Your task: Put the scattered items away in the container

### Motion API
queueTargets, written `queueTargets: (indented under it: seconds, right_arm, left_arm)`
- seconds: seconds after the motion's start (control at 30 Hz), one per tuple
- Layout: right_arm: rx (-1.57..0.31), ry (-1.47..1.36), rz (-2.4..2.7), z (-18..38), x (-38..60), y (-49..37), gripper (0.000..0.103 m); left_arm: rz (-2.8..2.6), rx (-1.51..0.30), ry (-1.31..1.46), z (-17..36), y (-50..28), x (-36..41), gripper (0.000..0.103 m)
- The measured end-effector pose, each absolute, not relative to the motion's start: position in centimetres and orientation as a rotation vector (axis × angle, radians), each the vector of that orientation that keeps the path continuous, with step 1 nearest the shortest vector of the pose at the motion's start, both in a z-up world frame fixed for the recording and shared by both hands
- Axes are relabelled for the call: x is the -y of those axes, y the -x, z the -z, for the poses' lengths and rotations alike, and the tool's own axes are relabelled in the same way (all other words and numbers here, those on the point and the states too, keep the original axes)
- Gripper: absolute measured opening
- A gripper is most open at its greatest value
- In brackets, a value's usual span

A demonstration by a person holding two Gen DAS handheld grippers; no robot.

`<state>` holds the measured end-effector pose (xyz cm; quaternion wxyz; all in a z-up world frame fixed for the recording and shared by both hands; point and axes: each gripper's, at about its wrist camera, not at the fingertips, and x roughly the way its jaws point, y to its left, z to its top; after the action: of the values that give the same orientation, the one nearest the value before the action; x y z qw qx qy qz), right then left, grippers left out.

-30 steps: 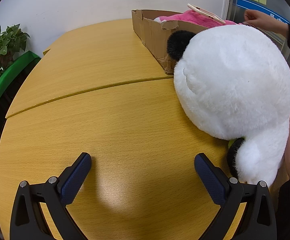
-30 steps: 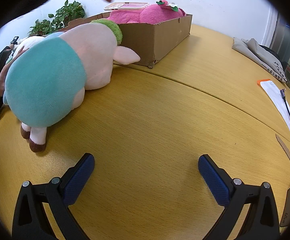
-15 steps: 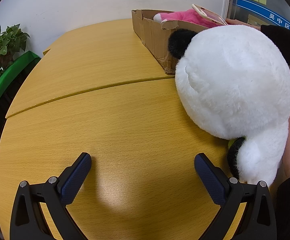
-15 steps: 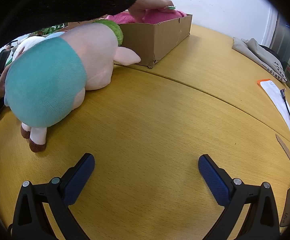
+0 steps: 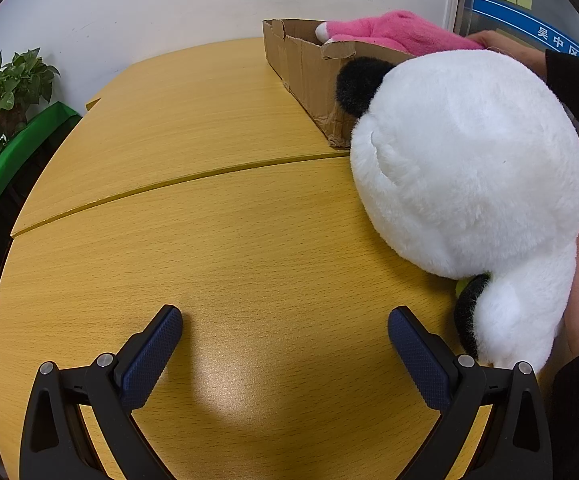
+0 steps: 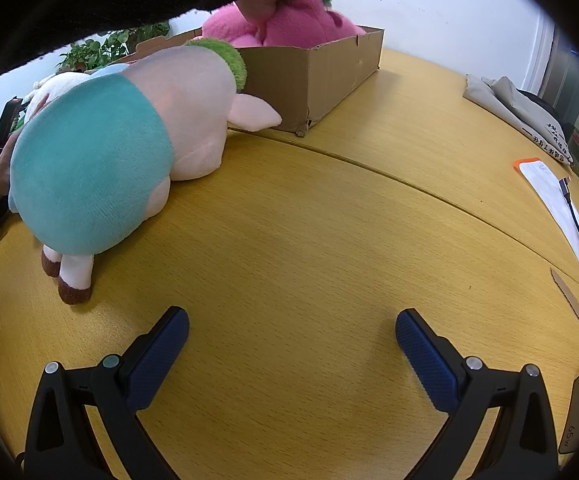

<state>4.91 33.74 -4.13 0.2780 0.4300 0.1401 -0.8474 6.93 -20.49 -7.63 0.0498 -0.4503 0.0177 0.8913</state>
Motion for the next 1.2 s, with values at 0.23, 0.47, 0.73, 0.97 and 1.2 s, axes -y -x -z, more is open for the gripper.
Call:
queueTargets:
  seconds: [0.23, 0.47, 0.73, 0.97, 1.2]
  right_arm:
    - [-0.376, -1.154, 2.275, 4.12, -33.74, -4.94, 0.103]
    - [-0.376, -1.154, 2.275, 4.14, -33.74, -4.93, 0.103]
    - [-0.376, -1.154, 2.275, 4.13, -33.74, -4.95, 0.103]
    - [-0.376, -1.155, 2.275, 4.13, -33.74, -4.96, 0.103]
    - [-0.375, -1.155, 2.276, 4.14, -33.74, -4.95, 0.103]
  left_arm:
    - [-2.715, -0.054, 1.372, 7.59, -7.03, 20.48, 0.103]
    - [-2.715, -0.054, 1.372, 7.64, -6.9, 20.5, 0.103]
    - [-2.715, -0.054, 1.372, 7.64, -6.89, 20.51, 0.103]
    - [-2.715, -0.054, 1.372, 7.64, -6.89, 20.52, 0.103]
    - [-2.715, -0.054, 1.371, 7.6, -6.96, 20.51, 0.103]
